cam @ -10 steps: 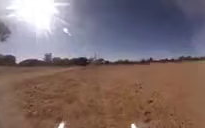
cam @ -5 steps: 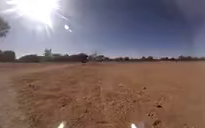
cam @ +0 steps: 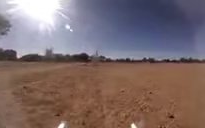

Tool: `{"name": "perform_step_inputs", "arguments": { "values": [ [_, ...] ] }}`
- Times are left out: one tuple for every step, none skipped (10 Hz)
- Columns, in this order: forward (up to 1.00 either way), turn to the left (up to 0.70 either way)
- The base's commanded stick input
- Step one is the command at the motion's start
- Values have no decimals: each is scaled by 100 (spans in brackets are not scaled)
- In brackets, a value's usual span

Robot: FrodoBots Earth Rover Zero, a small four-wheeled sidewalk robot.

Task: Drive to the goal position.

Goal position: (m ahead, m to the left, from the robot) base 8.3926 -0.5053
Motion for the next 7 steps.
{"name": "perform_step_inputs", "arguments": {
  "values": [
    [50,0],
    [50,0],
    [50,0],
    [50,0],
    [50,0],
    [50,0],
    [50,0]
  ]
}}
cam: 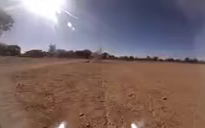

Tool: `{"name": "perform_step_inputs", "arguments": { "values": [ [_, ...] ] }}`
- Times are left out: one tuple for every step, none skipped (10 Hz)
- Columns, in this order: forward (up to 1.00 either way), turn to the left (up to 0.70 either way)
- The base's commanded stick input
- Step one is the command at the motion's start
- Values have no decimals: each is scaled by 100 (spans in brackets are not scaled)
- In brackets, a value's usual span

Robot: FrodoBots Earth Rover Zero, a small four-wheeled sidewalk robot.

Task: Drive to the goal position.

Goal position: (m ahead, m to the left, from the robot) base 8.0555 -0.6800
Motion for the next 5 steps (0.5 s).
{"name": "perform_step_inputs", "arguments": {
  "values": [
    [50,0],
    [50,0],
    [50,0],
    [50,0],
    [50,0]
  ]
}}
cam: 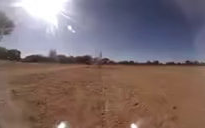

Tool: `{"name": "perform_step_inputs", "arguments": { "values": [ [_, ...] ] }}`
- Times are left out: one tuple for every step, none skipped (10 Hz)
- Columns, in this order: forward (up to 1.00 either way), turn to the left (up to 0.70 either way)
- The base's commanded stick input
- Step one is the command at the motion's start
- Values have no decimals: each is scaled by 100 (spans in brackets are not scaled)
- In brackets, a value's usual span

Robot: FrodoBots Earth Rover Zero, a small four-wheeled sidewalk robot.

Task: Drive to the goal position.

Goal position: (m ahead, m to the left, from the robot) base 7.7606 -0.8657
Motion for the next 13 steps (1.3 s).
{"name": "perform_step_inputs", "arguments": {
  "values": [
    [50,0],
    [50,0],
    [50,0],
    [50,0],
    [50,0],
    [50,0],
    [50,0],
    [50,0],
    [50,0],
    [50,0],
    [50,0],
    [50,0],
    [50,0]
  ]
}}
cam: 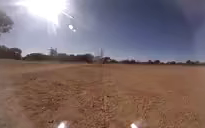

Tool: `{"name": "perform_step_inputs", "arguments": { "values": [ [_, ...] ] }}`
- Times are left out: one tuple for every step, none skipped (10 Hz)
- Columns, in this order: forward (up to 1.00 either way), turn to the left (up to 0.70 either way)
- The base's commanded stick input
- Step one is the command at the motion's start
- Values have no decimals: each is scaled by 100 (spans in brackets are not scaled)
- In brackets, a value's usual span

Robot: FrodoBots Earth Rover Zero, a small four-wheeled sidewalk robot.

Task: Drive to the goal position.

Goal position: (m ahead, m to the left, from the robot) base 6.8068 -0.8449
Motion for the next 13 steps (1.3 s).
{"name": "perform_step_inputs", "arguments": {
  "values": [
    [50,0],
    [50,0],
    [50,0],
    [50,0],
    [50,0],
    [50,0],
    [50,0],
    [50,-23],
    [50,-39],
    [50,-48],
    [50,-18],
    [50,0],
    [50,0]
  ]
}}
